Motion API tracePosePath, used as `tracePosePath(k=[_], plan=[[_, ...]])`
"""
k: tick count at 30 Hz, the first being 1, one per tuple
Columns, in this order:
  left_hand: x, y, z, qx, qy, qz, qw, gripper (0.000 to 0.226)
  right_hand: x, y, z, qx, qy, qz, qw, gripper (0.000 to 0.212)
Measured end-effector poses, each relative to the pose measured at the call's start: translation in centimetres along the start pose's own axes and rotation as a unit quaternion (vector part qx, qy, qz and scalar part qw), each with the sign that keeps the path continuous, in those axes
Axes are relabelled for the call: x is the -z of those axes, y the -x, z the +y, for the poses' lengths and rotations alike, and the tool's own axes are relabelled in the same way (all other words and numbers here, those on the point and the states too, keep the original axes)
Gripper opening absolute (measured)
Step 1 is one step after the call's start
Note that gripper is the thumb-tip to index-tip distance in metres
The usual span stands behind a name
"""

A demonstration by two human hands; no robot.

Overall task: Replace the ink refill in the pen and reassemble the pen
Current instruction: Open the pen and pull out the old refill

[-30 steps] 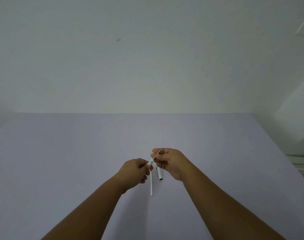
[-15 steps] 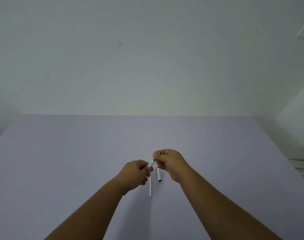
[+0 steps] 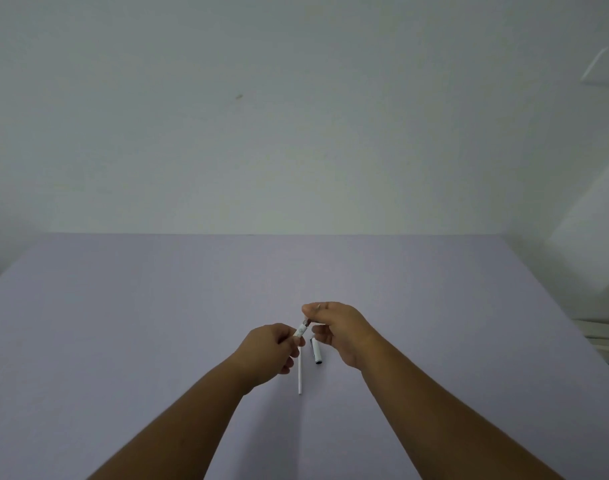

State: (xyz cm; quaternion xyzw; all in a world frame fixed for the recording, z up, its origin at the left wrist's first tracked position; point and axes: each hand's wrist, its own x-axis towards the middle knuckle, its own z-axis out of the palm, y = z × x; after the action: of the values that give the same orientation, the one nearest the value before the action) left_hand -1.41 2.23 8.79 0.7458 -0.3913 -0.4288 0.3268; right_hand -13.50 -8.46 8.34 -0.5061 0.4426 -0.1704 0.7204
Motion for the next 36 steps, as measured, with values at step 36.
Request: tracePosePath(k=[36], plan=[[0.0, 0.3, 1.2, 0.014, 0.139, -0.059, 0.988, 0.029, 0.1, -0.1, -1.4, 0.084, -0.053, 0.013, 0.995, 0.025]])
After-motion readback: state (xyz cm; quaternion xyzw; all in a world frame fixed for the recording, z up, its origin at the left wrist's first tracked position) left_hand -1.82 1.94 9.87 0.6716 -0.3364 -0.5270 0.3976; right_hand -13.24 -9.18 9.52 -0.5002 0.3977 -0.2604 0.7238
